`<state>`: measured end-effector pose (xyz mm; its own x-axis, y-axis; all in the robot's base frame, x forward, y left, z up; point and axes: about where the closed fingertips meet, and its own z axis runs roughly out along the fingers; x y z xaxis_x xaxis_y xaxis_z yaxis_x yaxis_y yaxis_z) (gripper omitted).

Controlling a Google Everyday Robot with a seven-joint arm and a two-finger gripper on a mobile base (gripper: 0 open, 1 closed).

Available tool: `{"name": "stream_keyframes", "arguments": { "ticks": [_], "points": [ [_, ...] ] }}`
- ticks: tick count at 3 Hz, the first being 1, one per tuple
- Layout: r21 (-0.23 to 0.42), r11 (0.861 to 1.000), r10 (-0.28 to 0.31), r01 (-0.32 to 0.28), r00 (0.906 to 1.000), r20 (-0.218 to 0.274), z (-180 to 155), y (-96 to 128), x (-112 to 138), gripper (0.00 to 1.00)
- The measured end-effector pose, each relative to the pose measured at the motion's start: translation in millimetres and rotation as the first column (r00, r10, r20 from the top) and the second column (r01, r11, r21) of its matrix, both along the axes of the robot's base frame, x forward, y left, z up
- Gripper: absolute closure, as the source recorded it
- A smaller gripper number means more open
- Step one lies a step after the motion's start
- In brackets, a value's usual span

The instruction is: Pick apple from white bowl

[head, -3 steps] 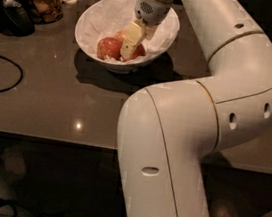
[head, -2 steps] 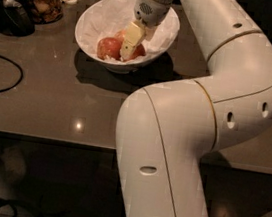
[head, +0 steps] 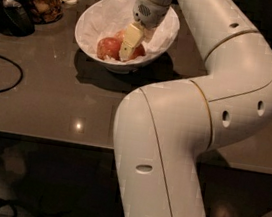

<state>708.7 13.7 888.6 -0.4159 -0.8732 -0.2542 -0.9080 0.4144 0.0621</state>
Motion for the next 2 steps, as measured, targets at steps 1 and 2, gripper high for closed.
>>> {"name": "stream_keyframes", "arguments": {
  "ticks": [1, 2],
  "points": [
    [-0.003, 1.0, 0.0, 0.0, 1.0, -0.005, -2.8, -0.1, 0.7, 0.24],
    [-0.006, 1.0, -0.002, 0.001, 1.0, -0.009, -5.7, -1.6, 1.4, 0.23]
  ]
}}
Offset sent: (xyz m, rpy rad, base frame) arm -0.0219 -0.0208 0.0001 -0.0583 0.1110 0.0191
